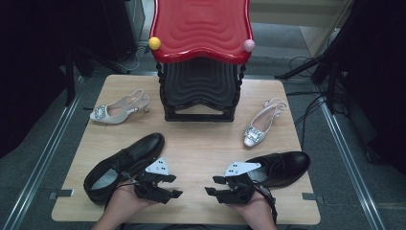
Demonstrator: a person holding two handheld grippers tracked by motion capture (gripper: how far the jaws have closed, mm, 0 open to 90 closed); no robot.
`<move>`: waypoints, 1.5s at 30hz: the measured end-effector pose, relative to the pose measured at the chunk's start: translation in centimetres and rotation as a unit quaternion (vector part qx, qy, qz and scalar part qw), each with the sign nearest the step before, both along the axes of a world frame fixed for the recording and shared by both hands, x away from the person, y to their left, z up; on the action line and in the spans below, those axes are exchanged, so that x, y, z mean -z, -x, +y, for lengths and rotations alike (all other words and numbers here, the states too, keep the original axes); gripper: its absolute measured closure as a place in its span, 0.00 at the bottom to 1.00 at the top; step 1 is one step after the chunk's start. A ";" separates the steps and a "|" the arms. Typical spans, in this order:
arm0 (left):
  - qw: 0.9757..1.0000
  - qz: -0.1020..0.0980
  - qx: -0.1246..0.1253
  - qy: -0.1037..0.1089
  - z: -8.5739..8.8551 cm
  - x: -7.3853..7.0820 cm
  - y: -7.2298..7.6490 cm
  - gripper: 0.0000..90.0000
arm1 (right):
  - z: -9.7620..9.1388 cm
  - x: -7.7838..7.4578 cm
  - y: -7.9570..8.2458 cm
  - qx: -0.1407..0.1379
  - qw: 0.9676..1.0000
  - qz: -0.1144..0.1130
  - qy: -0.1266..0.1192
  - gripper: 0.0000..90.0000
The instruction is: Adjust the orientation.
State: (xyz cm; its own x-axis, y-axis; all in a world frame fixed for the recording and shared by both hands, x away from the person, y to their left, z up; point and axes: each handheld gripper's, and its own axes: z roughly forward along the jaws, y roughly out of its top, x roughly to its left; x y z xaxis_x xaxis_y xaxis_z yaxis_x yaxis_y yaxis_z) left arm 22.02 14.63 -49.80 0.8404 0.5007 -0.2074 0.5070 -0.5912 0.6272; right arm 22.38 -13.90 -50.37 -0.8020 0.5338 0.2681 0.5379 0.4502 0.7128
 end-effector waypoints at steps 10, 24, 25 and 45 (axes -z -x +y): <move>1.000 0.001 0.002 -0.003 0.0 0.0 0.0 0.45 | -0.1 0.0 0.0 0.000 1.000 -0.001 0.001 0.55; 1.000 0.004 0.000 -0.003 0.2 0.0 -0.1 0.45 | 0.1 0.1 0.1 -0.004 1.000 -0.005 0.014 0.53; 1.000 0.004 0.000 -0.003 0.2 0.0 -0.1 0.45 | 0.1 0.1 0.1 -0.004 1.000 -0.005 0.014 0.53; 1.000 0.005 -0.016 -0.002 1.9 -1.2 -0.4 0.45 | 0.3 0.2 0.1 -0.012 1.000 -0.006 0.026 0.52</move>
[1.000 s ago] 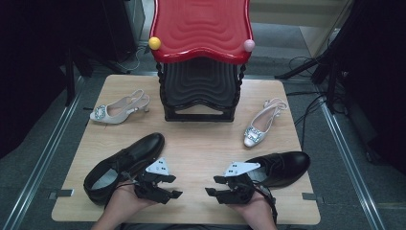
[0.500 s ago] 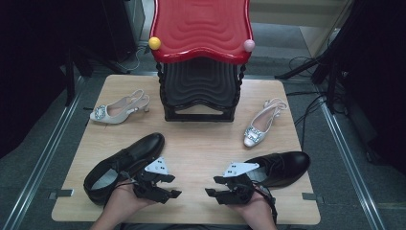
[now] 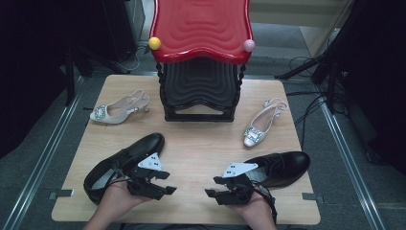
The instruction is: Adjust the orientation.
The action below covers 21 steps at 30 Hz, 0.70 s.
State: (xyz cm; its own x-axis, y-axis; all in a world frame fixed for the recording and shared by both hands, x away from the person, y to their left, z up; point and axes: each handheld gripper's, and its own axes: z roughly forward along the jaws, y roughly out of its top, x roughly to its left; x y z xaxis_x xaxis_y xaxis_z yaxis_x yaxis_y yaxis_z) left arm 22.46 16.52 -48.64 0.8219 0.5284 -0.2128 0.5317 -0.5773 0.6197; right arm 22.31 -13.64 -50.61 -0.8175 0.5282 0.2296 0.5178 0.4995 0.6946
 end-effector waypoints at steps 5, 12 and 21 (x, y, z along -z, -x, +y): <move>1.000 -0.001 -0.010 0.002 0.7 -0.3 -0.2 0.45 | 0.0 0.0 0.0 0.000 1.000 0.000 0.000 0.51; 1.000 0.000 -0.015 -0.002 1.5 -1.0 -0.2 0.45 | 0.0 0.0 -0.1 0.000 1.000 0.008 -0.005 0.52; 1.000 -0.002 -0.030 0.001 2.8 -1.7 -0.4 0.46 | 0.3 -0.1 -0.1 -0.006 1.000 0.005 -0.004 0.51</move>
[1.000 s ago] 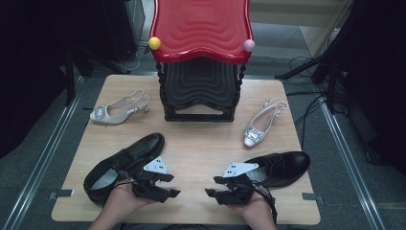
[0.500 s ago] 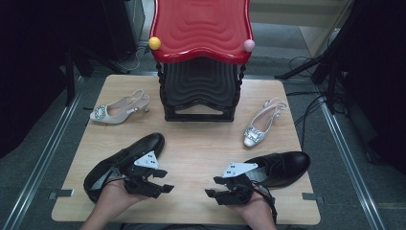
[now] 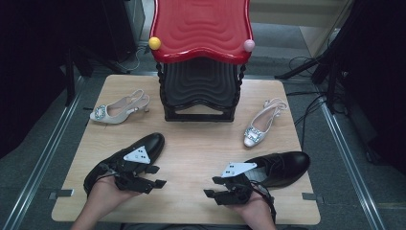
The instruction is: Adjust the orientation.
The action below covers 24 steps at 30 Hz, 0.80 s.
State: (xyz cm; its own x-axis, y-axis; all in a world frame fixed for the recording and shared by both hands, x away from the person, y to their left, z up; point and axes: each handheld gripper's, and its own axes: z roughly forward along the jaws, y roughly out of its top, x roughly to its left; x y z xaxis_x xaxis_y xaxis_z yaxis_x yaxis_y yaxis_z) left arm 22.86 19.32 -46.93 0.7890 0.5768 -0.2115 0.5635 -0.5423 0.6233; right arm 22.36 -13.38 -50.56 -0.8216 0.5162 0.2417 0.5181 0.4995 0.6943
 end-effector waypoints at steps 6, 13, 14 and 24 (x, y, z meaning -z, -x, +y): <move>1.000 -0.003 -0.013 -0.002 1.2 -0.5 -0.1 0.46 | 0.3 0.0 0.1 -0.010 1.000 0.006 -0.006 0.53; 0.999 -0.002 -0.038 -0.005 2.8 -1.0 -0.2 0.46 | 0.5 0.0 0.1 -0.009 1.000 0.003 0.000 0.50; 0.999 -0.004 -0.042 -0.007 3.0 -1.0 -0.1 0.46 | 0.5 0.0 0.1 -0.010 1.000 0.003 0.000 0.50; 0.996 -0.006 -0.084 -0.018 5.6 -1.8 0.8 0.46 | 1.8 0.1 0.0 -0.035 0.999 0.002 0.000 0.49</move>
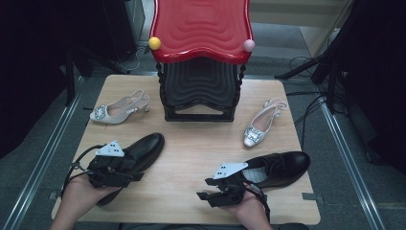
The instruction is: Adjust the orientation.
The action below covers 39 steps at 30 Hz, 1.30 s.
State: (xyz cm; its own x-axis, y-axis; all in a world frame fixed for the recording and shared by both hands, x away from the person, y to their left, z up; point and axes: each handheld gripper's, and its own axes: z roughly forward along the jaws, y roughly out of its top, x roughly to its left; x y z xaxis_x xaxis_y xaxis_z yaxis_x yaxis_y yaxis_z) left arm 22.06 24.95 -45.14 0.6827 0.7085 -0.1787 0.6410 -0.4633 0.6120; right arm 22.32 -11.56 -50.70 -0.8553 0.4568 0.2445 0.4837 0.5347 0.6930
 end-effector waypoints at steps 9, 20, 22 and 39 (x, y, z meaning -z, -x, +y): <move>0.999 -0.013 -0.026 0.028 2.3 -0.9 1.7 0.49 | 1.0 -0.1 -0.5 -0.021 1.000 -0.003 0.002 0.49; 0.996 -0.007 -0.084 0.020 4.2 -0.2 3.1 0.50 | 2.3 0.0 -1.1 -0.046 0.999 -0.004 0.008 0.49; 0.995 -0.002 -0.090 0.033 4.5 -0.1 3.1 0.51 | 2.5 0.0 -1.1 -0.049 0.999 -0.003 0.010 0.49; 0.991 0.003 -0.134 -0.012 1.6 2.6 0.5 0.58 | 2.6 0.1 -1.1 -0.049 0.999 -0.008 0.018 0.49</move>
State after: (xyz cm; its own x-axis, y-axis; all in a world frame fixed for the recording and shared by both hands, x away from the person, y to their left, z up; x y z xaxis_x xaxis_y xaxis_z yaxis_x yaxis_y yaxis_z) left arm 21.56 26.54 -47.76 0.4684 0.8682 -0.1639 0.7466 -0.2897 0.5989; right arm 23.43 -8.99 -50.75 -0.8998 0.3790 0.2162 0.4174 0.6031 0.6798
